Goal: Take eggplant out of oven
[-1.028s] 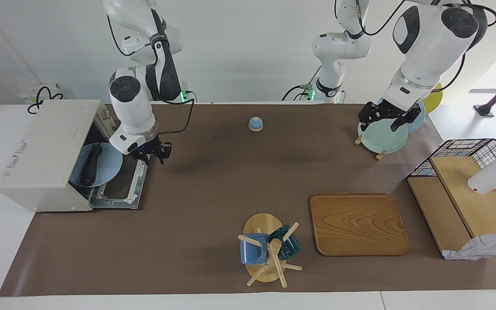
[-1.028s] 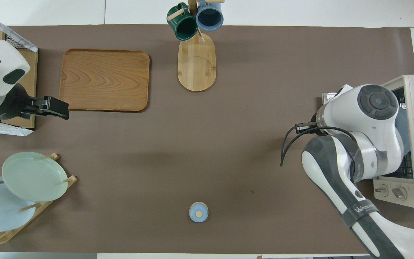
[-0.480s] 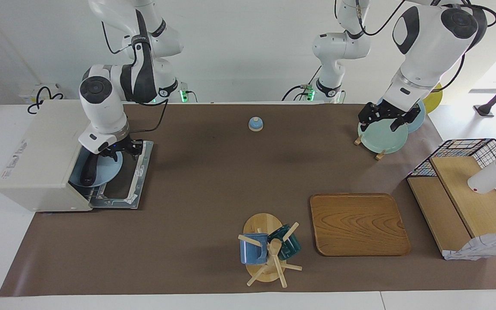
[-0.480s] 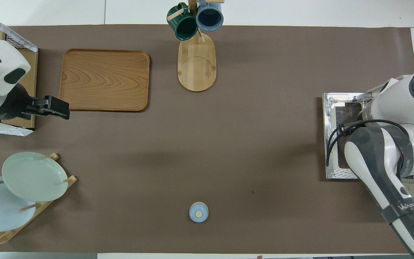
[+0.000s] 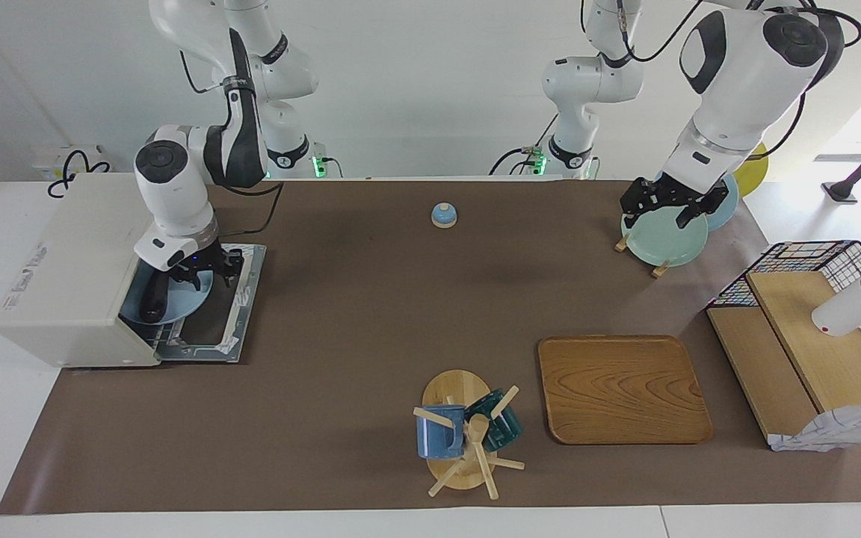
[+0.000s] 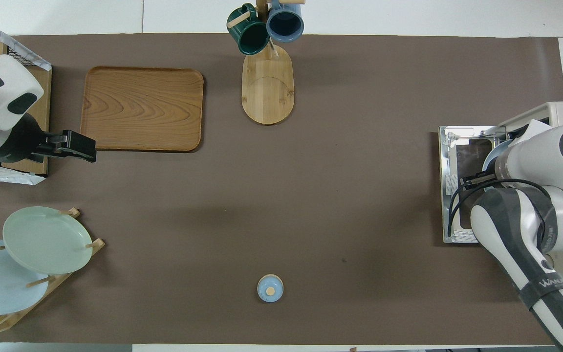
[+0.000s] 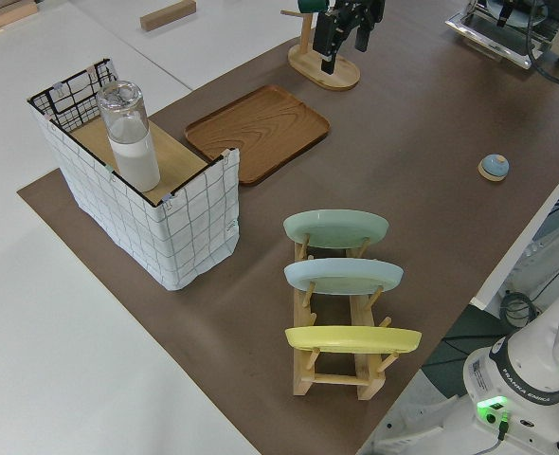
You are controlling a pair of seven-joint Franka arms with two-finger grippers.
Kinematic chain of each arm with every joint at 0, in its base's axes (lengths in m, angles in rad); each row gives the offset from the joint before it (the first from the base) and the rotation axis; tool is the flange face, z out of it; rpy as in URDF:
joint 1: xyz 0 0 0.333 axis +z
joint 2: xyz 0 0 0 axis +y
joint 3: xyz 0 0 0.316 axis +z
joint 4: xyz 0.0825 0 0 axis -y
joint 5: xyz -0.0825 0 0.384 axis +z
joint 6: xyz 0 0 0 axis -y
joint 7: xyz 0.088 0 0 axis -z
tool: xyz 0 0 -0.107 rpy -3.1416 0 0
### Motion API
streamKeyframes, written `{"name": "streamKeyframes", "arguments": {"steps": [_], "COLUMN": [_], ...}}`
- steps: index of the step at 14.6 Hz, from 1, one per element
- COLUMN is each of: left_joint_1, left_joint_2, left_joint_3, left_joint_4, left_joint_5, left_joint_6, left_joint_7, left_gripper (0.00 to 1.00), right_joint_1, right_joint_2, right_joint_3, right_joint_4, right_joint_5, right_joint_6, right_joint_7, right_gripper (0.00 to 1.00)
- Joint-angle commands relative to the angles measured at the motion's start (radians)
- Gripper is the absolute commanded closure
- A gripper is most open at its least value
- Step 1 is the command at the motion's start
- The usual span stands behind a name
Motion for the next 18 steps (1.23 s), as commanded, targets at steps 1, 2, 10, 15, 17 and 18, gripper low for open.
{"name": "streamKeyframes", "arguments": {"steps": [1,2,10,15,17,18], "left_joint_1": [-0.005,-0.005,-0.005,0.003,0.009,0.009], "left_joint_2": [-0.018,-0.018,-0.019,-0.016,-0.011,-0.007], "left_joint_3": [0.002,0.002,0.002,0.002,0.002,0.003], "left_joint_4": [-0.022,-0.022,-0.03,-0.03,-0.028,-0.028], "left_joint_5": [-0.012,-0.012,-0.012,-0.012,-0.012,-0.012], "left_joint_6": [0.02,0.02,0.028,0.06,0.075,0.083], "left_joint_7": [-0.011,-0.011,-0.012,-0.012,-0.012,-0.012], "left_gripper": [0.0,0.0,0.0,0.0,0.0,0.0], "right_joint_1": [-0.01,-0.009,0.34,0.595,0.669,0.691], "right_joint_2": [-0.048,-0.048,0.016,0.2,0.344,0.391], "right_joint_3": [0.005,0.004,0.016,0.021,0.025,0.03], "right_joint_4": [-0.063,-0.062,0.168,0.4,0.567,0.605], "right_joint_5": [-0.018,-0.02,-0.023,-0.013,0.006,0.025], "right_joint_6": [0.05,0.044,-0.189,-0.244,-0.283,-0.266], "right_joint_7": [-0.015,-0.018,0.242,0.528,0.65,0.706], "right_gripper": [1.0,1.0,1.0,1.0,1.0,1.0]}}
